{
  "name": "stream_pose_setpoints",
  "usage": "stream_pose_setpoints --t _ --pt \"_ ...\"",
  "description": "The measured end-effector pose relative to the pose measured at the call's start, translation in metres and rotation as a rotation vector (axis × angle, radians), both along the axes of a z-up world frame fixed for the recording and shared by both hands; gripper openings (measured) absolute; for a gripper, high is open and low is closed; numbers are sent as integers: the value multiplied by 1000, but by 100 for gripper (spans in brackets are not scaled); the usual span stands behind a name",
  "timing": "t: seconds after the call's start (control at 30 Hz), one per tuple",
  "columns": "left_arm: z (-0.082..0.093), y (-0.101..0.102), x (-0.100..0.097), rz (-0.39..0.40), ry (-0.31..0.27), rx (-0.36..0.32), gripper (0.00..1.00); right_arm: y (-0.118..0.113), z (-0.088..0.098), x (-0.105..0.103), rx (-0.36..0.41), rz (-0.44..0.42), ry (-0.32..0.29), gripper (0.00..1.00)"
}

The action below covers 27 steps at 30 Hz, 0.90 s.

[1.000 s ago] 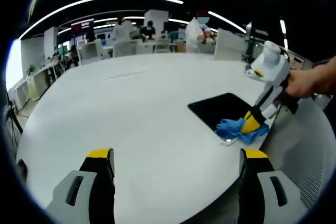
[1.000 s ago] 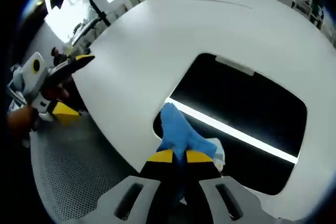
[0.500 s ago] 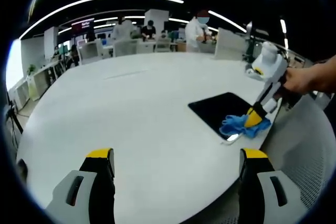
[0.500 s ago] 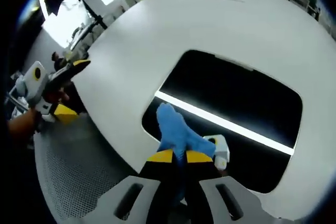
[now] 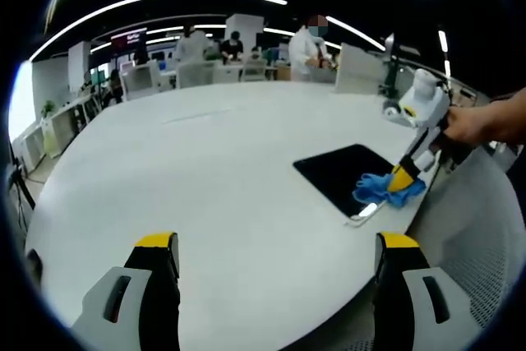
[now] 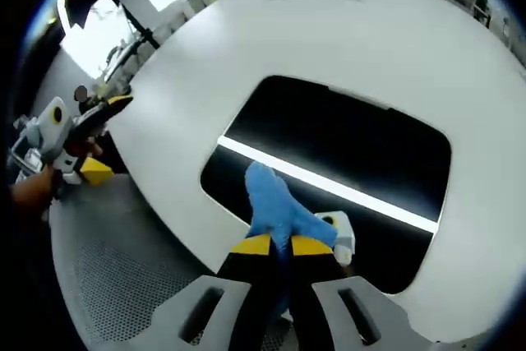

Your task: Wipe the mirror surface with the cleaning cloth until all visible marks leave the cleaned area.

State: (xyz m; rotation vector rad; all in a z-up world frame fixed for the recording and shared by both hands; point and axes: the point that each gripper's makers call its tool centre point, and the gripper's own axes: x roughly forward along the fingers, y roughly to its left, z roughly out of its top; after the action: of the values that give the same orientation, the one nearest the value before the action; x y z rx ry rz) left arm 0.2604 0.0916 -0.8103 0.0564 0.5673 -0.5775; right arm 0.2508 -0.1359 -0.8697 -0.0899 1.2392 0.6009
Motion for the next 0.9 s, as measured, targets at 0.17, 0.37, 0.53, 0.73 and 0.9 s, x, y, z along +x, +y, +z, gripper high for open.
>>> stream_pose_setpoints --t 0.17,0.37,0.53,0.73,0.9 --pt "0 -1 0 -2 2 -3 99 0 0 16 -24 1 5 1" --pt "-1 -1 -1 -5 4 -4 99 0 0 44 -54 13 -16 1" --pt "-2 -1 -1 -11 7 1 99 -2 0 66 -68 17 -27 1" --pt "-2 1 0 0 8 -1 99 -2 -1 102 -81 15 -37 1" --pt "-2 2 1 9 7 -1 99 -2 0 124 -94 19 -44 1"
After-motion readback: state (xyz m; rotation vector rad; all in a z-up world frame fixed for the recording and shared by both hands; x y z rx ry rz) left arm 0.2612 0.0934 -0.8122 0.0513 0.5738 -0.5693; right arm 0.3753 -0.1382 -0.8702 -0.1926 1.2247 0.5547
